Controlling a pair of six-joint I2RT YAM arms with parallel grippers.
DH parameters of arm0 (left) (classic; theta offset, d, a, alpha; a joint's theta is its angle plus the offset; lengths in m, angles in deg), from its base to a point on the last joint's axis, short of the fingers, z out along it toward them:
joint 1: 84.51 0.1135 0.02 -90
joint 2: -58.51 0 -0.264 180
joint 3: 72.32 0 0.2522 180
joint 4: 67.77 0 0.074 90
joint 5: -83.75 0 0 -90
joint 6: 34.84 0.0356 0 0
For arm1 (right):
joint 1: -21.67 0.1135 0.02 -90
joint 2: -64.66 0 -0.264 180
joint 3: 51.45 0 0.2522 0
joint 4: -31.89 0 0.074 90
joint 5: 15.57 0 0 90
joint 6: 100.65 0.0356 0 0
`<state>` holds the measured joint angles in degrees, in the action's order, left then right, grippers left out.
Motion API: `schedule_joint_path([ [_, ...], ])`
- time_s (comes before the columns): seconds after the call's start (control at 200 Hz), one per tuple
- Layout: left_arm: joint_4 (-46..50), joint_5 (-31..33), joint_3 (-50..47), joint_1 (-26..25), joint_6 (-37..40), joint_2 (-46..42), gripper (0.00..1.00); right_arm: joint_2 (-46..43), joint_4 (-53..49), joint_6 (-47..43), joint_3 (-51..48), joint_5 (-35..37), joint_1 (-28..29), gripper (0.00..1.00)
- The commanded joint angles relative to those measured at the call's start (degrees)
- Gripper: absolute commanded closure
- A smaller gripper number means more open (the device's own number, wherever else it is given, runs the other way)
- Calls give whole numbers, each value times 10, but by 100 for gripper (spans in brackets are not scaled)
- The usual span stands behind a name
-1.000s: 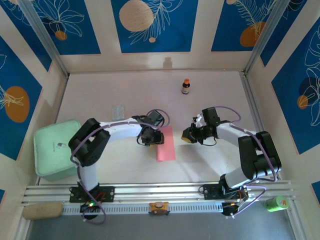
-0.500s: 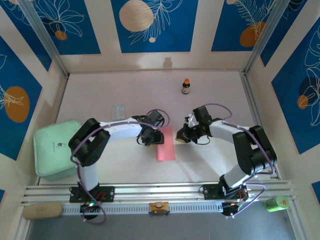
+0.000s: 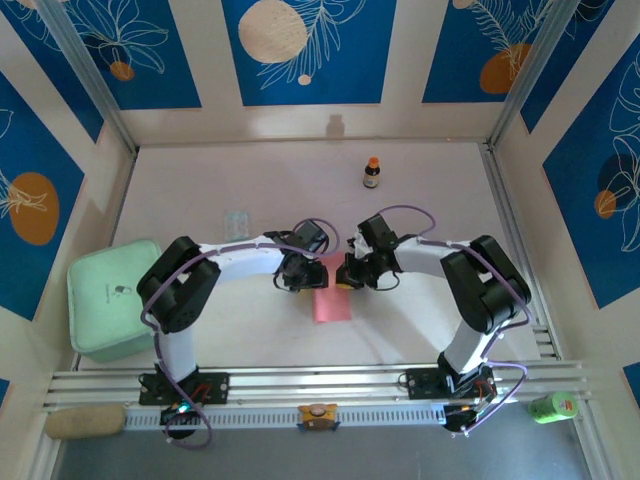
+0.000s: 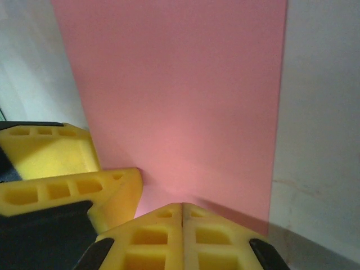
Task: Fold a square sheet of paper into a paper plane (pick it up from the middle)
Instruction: Hold the square sheet of paper at the center of the table, then first fold the square sheet of paper in half at the center of the table.
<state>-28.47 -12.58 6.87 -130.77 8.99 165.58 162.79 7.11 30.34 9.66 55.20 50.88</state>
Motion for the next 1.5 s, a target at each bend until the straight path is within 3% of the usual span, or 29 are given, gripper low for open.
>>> schedule_joint_path([
  [0.0,-38,19,-27,-1,6,61,53,22,-10,0,10,9,5,100],
  [0.255,-37,16,-28,-2,2,47,51,52,-38,-36,-16,29,-10,100],
  [0.57,-55,13,-43,5,-17,-92,44,64,-60,-73,14,-40,-47,100],
  [0.78,-204,-102,-100,43,-42,-126,68,71,-79,-78,27,-48,-56,100],
  [1.075,-325,-197,-119,55,-67,-75,91,75,-83,-75,30,-39,-51,100],
  [1.25,-391,-229,-144,63,-93,-50,99,75,-83,-73,29,-35,-49,100],
  [1.49,-386,-229,-157,71,-87,-29,100,74,-83,-72,28,-32,-45,100],
])
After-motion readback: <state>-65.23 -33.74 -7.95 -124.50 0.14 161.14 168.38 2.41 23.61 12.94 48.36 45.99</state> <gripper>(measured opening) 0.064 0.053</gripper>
